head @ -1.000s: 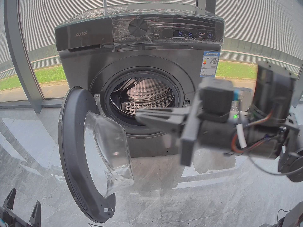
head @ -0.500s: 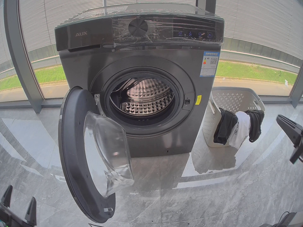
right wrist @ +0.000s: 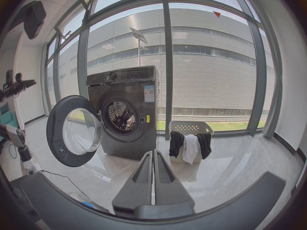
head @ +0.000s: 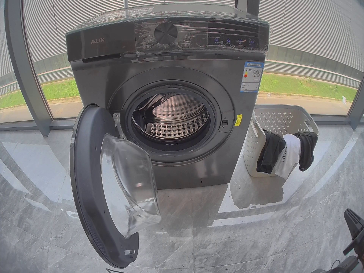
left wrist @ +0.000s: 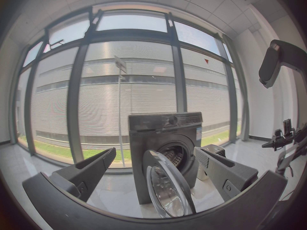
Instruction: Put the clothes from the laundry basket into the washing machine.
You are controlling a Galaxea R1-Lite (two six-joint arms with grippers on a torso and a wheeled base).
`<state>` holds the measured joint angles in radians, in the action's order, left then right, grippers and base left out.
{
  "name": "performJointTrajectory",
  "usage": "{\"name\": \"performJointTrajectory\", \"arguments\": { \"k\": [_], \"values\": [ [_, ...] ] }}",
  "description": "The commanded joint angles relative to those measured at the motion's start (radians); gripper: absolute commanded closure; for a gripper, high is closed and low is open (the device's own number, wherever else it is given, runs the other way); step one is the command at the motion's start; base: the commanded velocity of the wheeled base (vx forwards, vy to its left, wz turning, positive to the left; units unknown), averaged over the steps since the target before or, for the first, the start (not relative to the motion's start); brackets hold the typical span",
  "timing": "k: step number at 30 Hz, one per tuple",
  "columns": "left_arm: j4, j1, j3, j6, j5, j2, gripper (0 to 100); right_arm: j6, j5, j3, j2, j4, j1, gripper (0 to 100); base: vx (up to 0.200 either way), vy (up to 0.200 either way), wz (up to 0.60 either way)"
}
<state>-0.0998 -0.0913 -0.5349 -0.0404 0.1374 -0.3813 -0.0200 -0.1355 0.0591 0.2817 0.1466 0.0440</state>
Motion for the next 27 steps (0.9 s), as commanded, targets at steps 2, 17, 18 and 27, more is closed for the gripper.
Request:
{"name": "performJointTrajectory", "arguments": {
  "k": [2, 17, 18, 27],
  "values": [
    [0.037, -0.123, -0.246, -0.115, 0.166, -0.427, 0, 0.014, 0.007, -0.051, -0.282, -0.119, -0.044, 100, 0.0, 0.0, 0.0],
    [0.083, -0.66, -0.339, -0.064, 0.008, -0.722, 100, 0.012, 0.007, -0.05, -0.282, -0.119, -0.044, 100, 0.0, 0.0, 0.0],
    [0.083, -0.676, -0.343, -0.064, -0.004, -0.737, 100, 0.012, 0.007, -0.051, -0.282, -0.119, -0.044, 100, 0.0, 0.0, 0.0],
    [0.084, -0.728, -0.301, -0.022, -0.113, -0.811, 100, 0.012, 0.007, -0.051, -0.282, -0.119, -0.044, 100, 0.0, 0.0, 0.0]
  ]
}}
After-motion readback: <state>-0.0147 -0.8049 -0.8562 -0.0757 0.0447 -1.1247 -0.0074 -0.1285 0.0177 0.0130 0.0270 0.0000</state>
